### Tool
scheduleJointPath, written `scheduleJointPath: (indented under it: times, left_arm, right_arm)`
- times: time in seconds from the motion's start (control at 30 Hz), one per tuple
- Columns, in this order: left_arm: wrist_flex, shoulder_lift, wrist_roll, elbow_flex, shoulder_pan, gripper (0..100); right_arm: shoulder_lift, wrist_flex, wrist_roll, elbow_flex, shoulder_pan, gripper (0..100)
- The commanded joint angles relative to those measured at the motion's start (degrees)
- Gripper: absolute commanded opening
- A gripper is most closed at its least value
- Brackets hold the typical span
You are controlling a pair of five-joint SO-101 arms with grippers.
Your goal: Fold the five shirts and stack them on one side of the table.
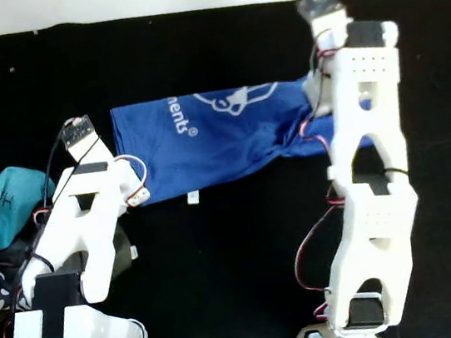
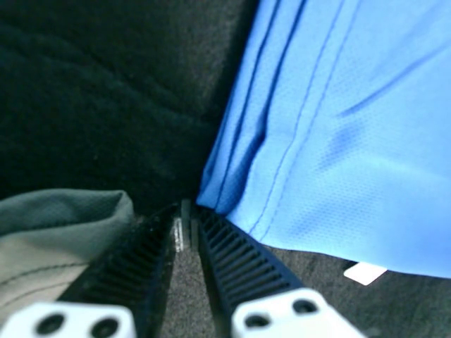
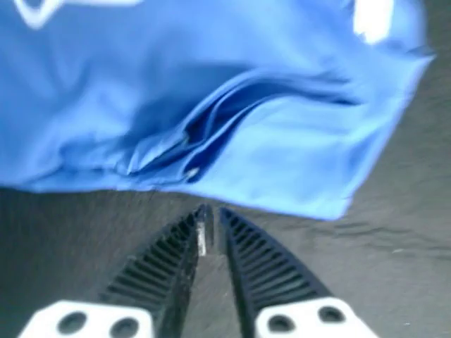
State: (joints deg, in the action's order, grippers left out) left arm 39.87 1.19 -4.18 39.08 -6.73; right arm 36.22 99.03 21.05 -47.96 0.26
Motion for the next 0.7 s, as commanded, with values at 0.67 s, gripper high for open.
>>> scheduleJointPath:
  times: [0.67]
  left_arm:
    - [10.3, -7.9, -0.1, -7.8, -0.6, 1]
  right_arm:
    - [-4.9, -14.7, 0.7, 11.6, -7.3, 0.7]
